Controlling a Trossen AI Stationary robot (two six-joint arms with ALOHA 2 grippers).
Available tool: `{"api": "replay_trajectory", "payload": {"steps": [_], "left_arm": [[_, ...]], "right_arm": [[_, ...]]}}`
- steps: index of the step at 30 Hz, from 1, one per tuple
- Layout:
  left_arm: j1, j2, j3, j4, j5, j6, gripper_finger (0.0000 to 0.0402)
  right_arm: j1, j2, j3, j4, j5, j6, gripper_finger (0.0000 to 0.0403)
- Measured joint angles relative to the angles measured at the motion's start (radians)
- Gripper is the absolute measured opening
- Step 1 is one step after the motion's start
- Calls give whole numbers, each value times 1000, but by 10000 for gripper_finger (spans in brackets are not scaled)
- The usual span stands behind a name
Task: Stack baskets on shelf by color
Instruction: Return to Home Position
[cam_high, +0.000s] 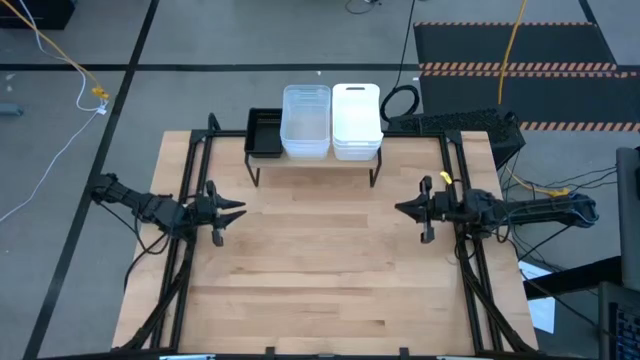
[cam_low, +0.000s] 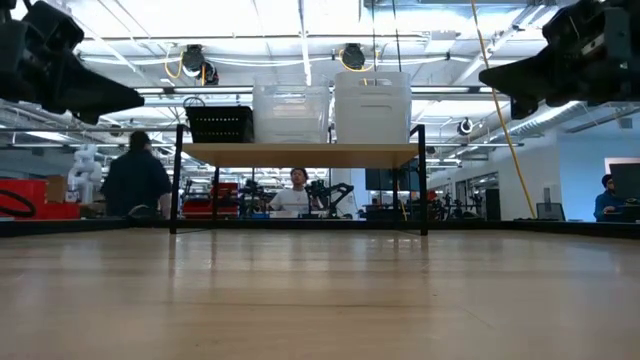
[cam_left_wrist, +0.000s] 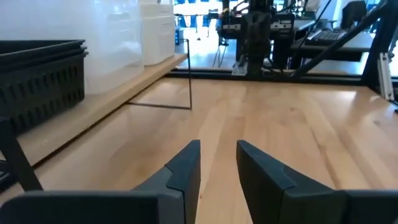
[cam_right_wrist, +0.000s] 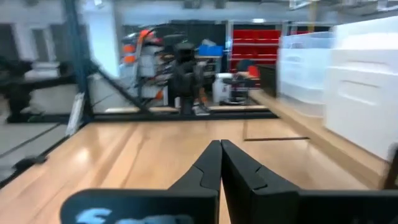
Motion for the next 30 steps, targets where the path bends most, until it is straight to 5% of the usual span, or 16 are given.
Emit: {"api": "replay_trajectory", "payload": {"steps": [12,19,30], "left_arm": [[4,0,9,-50,-57,-24,106],[6,25,8,-34,-30,-72,106],[6,50,2,-3,-28,-97,106]], "right_arm": [[0,-73,-4,-129,113,43,0],[0,-71,-28,-91,-25,-12,0],[0,-71,-28,-70,29,-71,0]]}}
